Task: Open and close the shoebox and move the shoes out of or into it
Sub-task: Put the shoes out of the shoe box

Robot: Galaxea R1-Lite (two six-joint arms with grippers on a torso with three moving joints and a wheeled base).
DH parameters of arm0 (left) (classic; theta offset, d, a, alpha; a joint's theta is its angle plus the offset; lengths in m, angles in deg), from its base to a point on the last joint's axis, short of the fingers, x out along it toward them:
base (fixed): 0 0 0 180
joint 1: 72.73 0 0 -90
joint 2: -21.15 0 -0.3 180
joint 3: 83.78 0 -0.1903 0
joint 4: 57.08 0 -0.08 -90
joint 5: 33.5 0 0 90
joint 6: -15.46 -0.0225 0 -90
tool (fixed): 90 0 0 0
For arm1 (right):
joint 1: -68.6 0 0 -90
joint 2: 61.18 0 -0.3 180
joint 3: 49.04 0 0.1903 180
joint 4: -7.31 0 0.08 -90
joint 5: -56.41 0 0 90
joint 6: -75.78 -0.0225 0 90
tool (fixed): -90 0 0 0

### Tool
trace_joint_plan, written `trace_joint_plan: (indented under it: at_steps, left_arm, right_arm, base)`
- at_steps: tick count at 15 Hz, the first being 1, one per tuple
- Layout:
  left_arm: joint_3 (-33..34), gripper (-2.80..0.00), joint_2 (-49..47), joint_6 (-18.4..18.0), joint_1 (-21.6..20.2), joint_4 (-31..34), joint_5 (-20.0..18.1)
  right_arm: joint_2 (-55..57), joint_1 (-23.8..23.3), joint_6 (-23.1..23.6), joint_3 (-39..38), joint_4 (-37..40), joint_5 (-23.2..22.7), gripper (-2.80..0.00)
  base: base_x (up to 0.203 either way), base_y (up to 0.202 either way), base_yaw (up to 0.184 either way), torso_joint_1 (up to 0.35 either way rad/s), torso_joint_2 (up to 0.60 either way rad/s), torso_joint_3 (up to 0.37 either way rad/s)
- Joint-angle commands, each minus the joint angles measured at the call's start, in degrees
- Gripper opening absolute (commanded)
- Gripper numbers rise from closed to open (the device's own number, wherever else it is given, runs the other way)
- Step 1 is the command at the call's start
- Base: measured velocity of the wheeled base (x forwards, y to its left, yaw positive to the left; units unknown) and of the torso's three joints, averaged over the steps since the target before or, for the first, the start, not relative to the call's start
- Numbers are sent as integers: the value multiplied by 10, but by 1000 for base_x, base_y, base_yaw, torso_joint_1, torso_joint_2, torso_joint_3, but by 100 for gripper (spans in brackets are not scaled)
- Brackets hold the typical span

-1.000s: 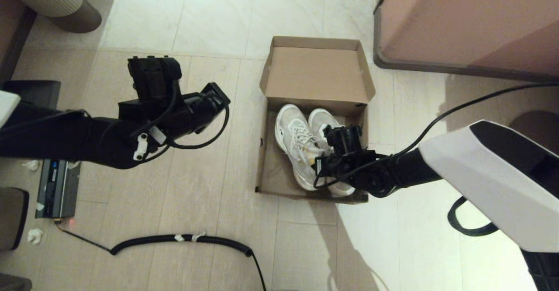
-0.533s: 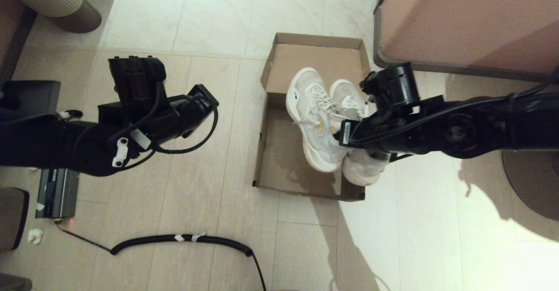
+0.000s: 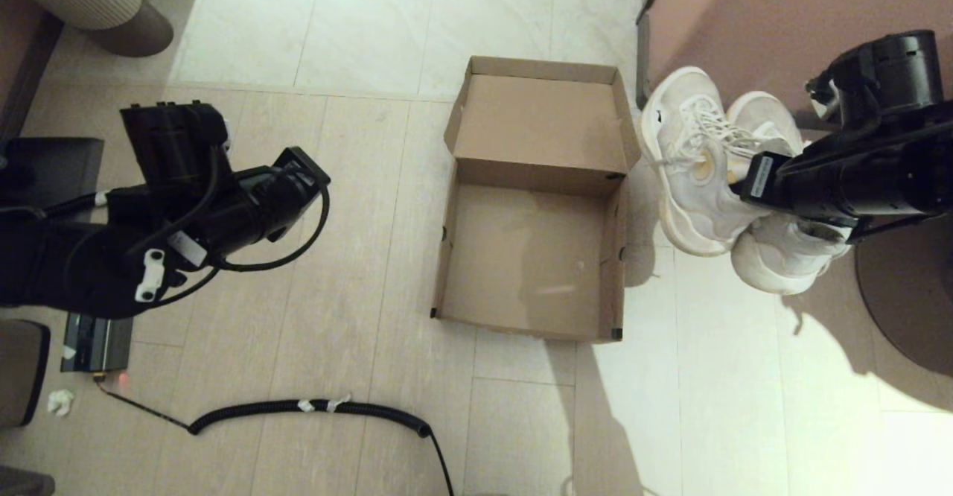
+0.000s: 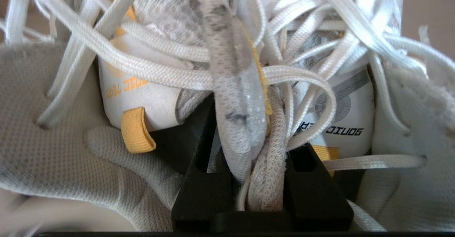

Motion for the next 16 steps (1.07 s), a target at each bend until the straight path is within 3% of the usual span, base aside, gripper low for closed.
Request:
trace_joint_plan:
  at_steps: [1,3,9,10,16]
  left_arm:
    - [1,-280,5,3,-4,-2,0]
    - [1,-280,4,4,-4,-3,0]
    - [-1,-280,-10,4,-3,-9,-3]
    - [-1,-280,-12,4,-3,-9,-7]
    - [-1,-280,-3,3,-6,-9,-9]
  right_arm:
    - [57,-55,4,-4,-30,0,-280]
    - [129,-94,29,-8,-95,-6,-280]
    - [330,-152,118,-8,-323,-19,-280]
    - [353,-163,133,-6,-351,-26,0]
    - [326,-175,145,-26,-380,-54,0]
  base:
    - [0,0,0,0,0,0]
    - [0,0,0,0,0,0]
    - [0,0,0,0,0,0]
    - [0,0,0,0,0,0]
    - [0,0,0,0,0,0]
